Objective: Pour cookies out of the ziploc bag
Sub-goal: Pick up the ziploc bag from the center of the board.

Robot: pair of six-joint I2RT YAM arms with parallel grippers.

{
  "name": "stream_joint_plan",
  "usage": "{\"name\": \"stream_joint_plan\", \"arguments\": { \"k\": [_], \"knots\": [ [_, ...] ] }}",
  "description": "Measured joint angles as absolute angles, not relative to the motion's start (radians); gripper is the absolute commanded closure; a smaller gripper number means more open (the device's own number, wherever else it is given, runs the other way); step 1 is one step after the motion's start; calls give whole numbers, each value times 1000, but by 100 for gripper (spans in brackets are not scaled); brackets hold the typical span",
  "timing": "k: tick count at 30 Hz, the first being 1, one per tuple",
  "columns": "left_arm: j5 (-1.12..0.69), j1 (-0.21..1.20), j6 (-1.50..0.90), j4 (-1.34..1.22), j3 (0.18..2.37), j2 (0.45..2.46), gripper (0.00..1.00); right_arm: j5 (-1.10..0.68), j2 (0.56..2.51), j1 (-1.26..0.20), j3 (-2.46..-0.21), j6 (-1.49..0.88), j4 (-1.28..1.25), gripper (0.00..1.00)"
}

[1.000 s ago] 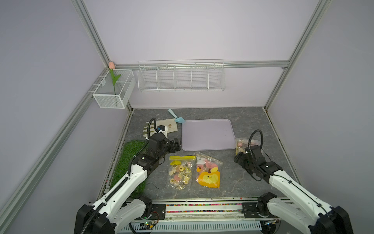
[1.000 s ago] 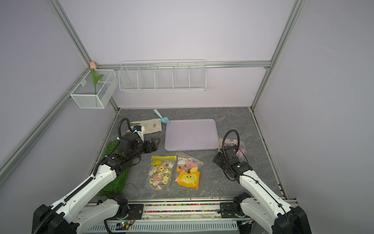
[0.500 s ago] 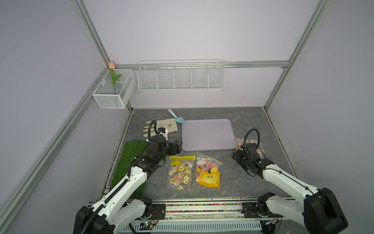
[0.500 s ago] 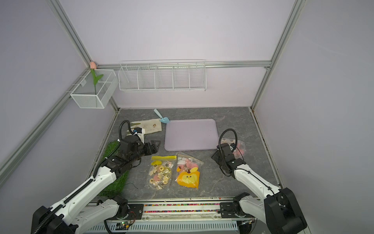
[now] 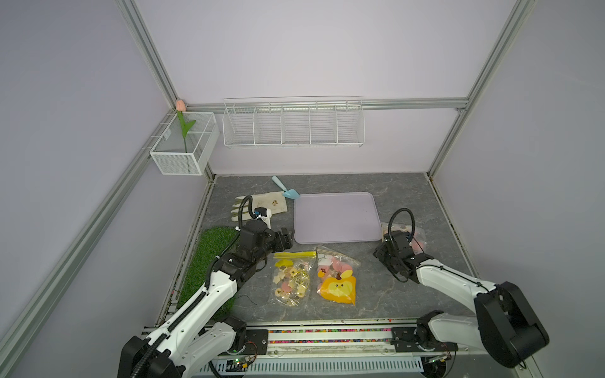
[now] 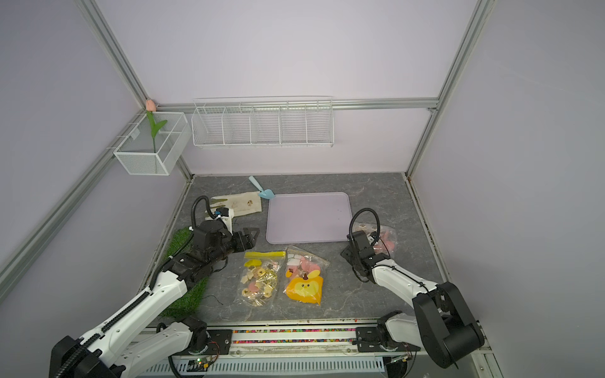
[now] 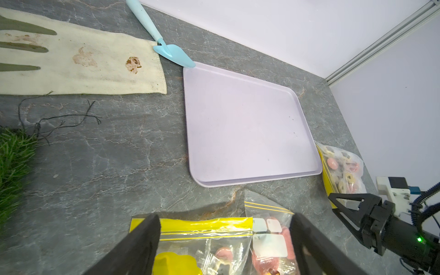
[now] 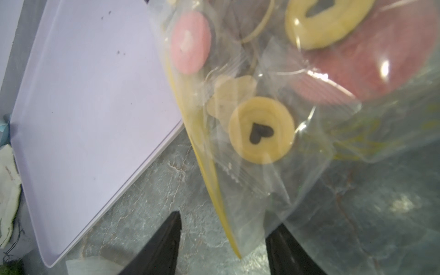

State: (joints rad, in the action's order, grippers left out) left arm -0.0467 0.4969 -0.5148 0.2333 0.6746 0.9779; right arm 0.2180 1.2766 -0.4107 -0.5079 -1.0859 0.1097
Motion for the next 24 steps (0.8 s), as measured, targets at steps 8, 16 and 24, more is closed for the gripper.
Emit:
{"name": "stream_joint_plan", "arguments": {
  "k": [8,16,24],
  "knots": [
    [-47,498,-516,220,655,978,13,261,1280,-410,-508,-1080,88,54],
    [-47,499,-515,215,648,978,13,260,1289,-377,-509,-1048,79,72],
    [-47,499,-515,208,640,978,13,241,1293,-360,-517,-1013,86,84]
  ]
}}
